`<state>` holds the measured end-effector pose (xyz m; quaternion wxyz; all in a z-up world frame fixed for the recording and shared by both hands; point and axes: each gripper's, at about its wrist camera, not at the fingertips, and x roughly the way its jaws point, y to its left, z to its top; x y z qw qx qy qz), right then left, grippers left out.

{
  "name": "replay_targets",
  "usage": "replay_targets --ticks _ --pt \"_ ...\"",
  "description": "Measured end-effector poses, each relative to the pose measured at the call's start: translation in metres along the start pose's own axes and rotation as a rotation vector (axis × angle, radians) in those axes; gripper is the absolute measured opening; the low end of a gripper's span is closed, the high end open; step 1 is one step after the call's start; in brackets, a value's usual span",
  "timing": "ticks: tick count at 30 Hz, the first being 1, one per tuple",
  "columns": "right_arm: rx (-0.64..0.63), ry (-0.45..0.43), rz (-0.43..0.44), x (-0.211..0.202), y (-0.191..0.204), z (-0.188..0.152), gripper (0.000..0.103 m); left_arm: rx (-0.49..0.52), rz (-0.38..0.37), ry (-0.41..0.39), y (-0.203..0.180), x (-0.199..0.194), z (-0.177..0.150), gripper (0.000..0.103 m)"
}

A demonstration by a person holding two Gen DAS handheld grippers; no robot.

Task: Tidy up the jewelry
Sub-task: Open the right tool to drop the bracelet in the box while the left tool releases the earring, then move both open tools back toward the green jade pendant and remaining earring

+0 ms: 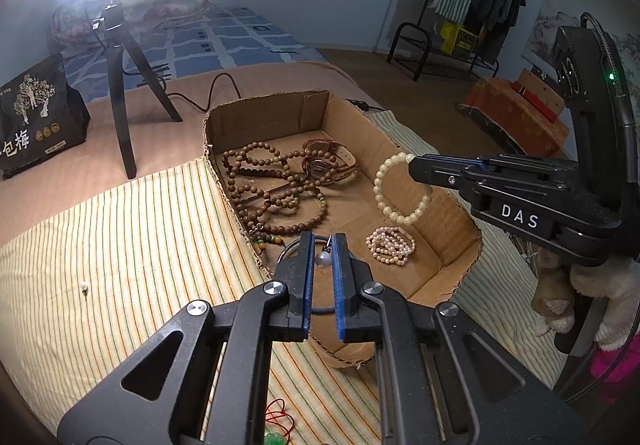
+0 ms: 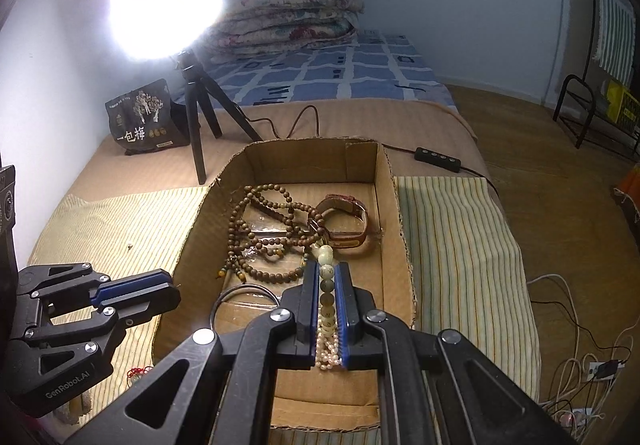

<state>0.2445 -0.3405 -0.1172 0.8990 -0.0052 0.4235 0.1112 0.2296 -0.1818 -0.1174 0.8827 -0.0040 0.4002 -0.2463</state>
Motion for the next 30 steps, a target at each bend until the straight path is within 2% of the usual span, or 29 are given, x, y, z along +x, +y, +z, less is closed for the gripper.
replay_targets --ticks 6,8,10,11,12,14,16,19,23,25,29,30 --pt "0.006 0.012 0.001 0.003 -0.001 -0.002 0.006 0.001 0.000 0.006 0.000 0.002 -0.001 0.007" --pt "0.010 0.007 -0.003 0.003 -0.002 -0.002 0.012 0.002 0.000 0.009 0.000 0.002 -0.001 0.007" --pt "0.011 -0.006 -0.010 0.001 -0.002 -0.001 0.029 0.003 0.002 0.013 0.000 0.003 -0.001 0.007" --pt "0.011 -0.013 -0.017 -0.001 -0.002 -0.001 0.029 0.002 0.005 0.018 0.000 0.003 -0.001 0.013" --pt "0.011 -0.014 -0.020 -0.001 -0.002 -0.001 0.030 -0.003 0.007 0.021 0.001 0.004 -0.001 0.032" --pt "0.011 -0.013 -0.027 -0.003 -0.001 0.000 0.037 -0.012 0.006 0.008 0.002 0.002 -0.002 0.051" --pt "0.008 -0.023 -0.041 -0.005 -0.001 0.000 0.055 -0.011 0.012 0.003 0.003 -0.001 -0.002 0.051" --pt "0.013 -0.038 -0.059 -0.010 -0.002 0.000 0.067 -0.011 0.018 0.001 0.005 -0.004 -0.002 0.051" --pt "0.027 -0.055 -0.080 -0.018 -0.004 0.001 0.076 -0.003 0.027 -0.005 0.006 -0.011 -0.002 0.051" --pt "0.030 -0.060 -0.081 -0.021 -0.004 0.001 0.086 -0.003 0.033 -0.012 0.007 -0.015 -0.003 0.051" --pt "0.032 -0.083 -0.099 -0.033 -0.001 0.001 0.091 -0.003 0.042 -0.022 0.011 -0.025 -0.003 0.052" --pt "0.033 -0.085 -0.103 -0.035 0.000 0.001 0.096 -0.003 0.046 -0.025 0.013 -0.028 -0.003 0.052"
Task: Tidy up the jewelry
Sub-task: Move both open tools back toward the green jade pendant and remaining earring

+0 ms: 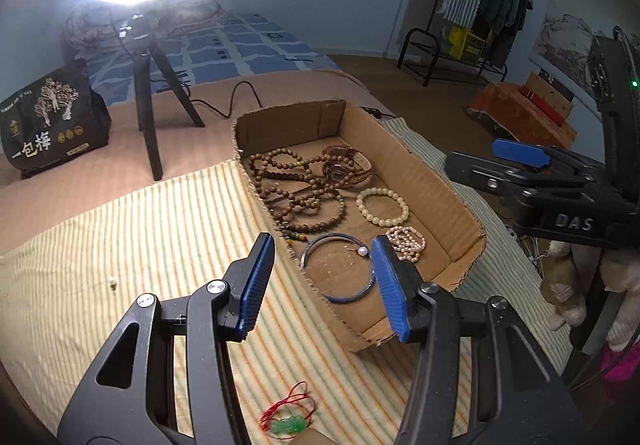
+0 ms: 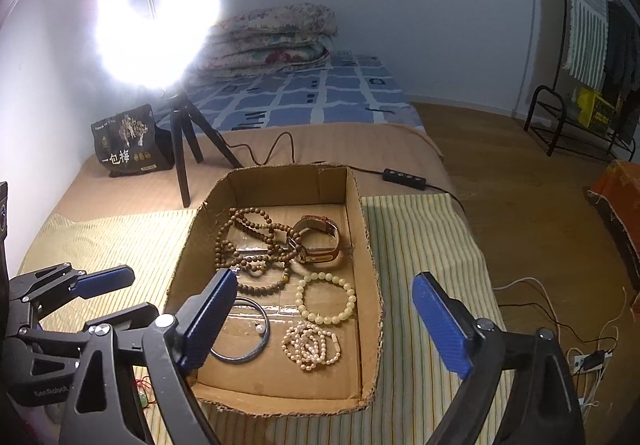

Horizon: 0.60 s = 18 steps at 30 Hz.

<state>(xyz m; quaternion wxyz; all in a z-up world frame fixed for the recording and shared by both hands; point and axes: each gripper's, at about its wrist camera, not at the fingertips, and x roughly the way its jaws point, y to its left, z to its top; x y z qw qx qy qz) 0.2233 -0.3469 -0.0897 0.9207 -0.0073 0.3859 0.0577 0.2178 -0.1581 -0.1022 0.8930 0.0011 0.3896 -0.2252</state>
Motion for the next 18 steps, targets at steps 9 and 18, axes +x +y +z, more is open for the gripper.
replay_targets --ticks 9,18 --pt "-0.005 -0.034 0.008 -0.028 0.015 -0.008 0.103 -0.035 0.039 -0.022 0.033 -0.022 -0.002 0.052" --pt "-0.063 -0.029 0.104 -0.045 0.052 -0.030 0.103 -0.095 0.119 -0.040 0.085 -0.039 -0.011 0.065"
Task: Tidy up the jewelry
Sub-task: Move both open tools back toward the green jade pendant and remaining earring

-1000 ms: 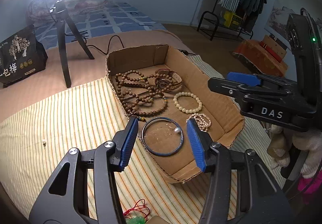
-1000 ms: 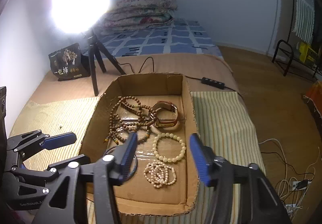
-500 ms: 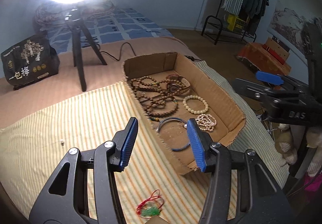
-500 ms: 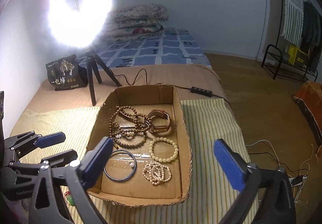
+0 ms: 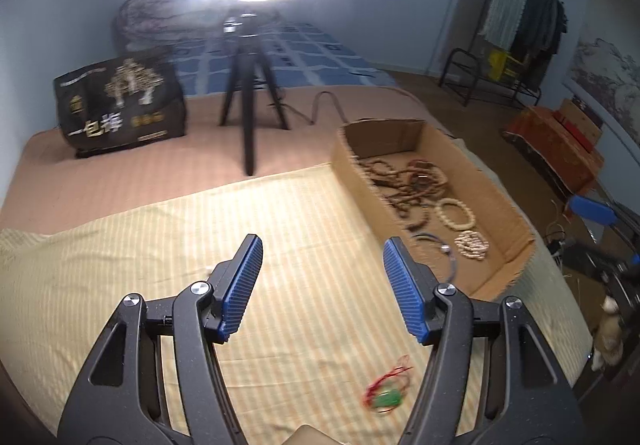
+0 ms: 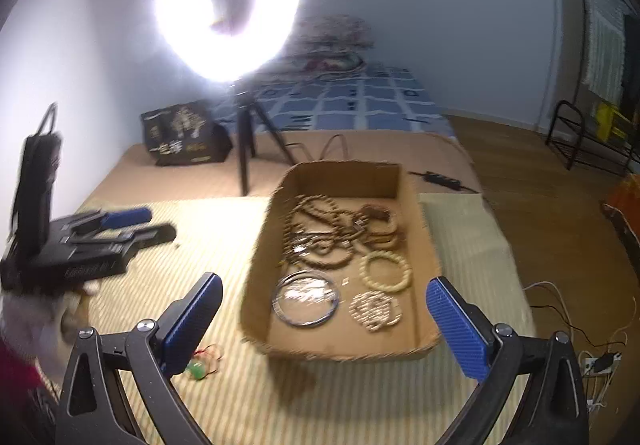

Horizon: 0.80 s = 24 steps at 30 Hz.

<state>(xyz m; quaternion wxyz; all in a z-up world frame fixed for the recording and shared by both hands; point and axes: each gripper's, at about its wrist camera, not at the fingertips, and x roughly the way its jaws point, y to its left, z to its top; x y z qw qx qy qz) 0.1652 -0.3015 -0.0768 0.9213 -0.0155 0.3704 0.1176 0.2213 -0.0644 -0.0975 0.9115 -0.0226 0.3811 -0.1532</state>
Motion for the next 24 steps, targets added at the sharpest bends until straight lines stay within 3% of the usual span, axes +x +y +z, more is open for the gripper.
replay_targets --ticks 15,24 --pt "-0.125 0.053 0.095 0.008 0.068 -0.038 0.103 -0.106 0.091 0.008 0.082 0.006 -0.019 0.065" --pt "-0.166 0.108 0.155 0.028 0.098 -0.060 0.103 -0.159 0.089 0.014 0.106 0.015 -0.022 0.065"
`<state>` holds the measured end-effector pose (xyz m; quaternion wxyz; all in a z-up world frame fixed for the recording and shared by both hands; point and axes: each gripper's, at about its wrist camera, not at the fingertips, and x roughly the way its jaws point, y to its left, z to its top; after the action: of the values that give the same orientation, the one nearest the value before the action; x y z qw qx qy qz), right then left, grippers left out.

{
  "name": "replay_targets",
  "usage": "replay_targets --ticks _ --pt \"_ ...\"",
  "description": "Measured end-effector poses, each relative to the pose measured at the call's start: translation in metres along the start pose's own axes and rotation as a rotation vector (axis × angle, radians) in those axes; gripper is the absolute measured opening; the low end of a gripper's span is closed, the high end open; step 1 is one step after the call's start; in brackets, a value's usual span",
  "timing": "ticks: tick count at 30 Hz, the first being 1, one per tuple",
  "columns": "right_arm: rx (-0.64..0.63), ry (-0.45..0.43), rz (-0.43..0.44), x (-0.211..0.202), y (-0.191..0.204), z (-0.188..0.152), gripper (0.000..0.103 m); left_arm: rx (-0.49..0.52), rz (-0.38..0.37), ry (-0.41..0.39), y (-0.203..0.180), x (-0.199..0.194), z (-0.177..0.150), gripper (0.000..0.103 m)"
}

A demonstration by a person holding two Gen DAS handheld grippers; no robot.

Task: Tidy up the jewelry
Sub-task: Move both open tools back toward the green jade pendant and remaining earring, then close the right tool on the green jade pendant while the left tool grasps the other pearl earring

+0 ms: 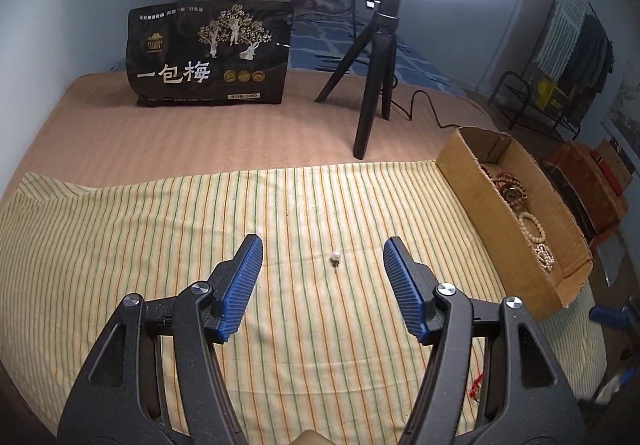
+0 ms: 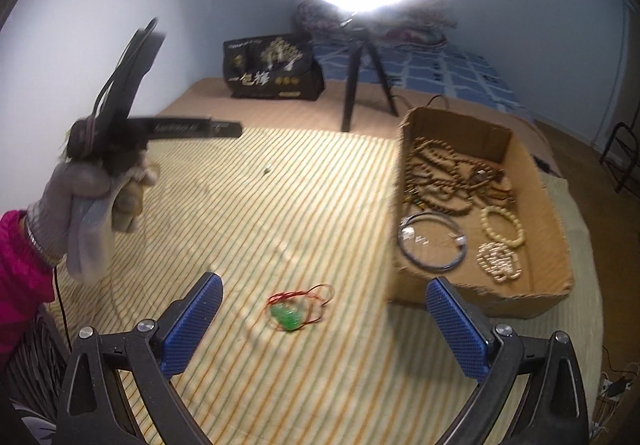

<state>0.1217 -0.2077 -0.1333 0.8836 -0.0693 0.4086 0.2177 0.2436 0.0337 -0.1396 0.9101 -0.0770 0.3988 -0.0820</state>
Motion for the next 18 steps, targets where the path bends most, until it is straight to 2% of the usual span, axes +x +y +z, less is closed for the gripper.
replay_targets --ticks 2,5,7,9,13,15,18 --pt "-0.013 0.010 0.007 0.006 0.006 -0.003 0.103 -0.002 0.001 0.005 0.001 0.005 -0.001 0.064" --pt "-0.022 0.029 0.018 0.016 0.011 -0.006 0.101 0.001 -0.002 0.026 0.000 0.014 -0.004 0.051" --pt "-0.018 0.043 0.028 0.023 0.013 -0.008 0.097 0.015 -0.001 0.038 -0.003 0.022 -0.006 0.049" --pt "-0.015 0.056 0.034 0.031 0.014 -0.010 0.095 0.034 -0.003 0.051 -0.008 0.029 -0.009 0.042" --pt "-0.010 0.075 0.046 0.043 0.015 -0.013 0.087 0.071 -0.007 0.074 -0.018 0.042 -0.013 0.040" --pt "-0.012 0.090 0.056 0.050 0.016 -0.015 0.082 0.079 -0.010 0.085 -0.020 0.047 -0.015 0.034" --pt "-0.018 0.108 0.068 0.057 0.018 -0.018 0.077 0.095 -0.005 0.100 -0.024 0.056 -0.017 0.033"
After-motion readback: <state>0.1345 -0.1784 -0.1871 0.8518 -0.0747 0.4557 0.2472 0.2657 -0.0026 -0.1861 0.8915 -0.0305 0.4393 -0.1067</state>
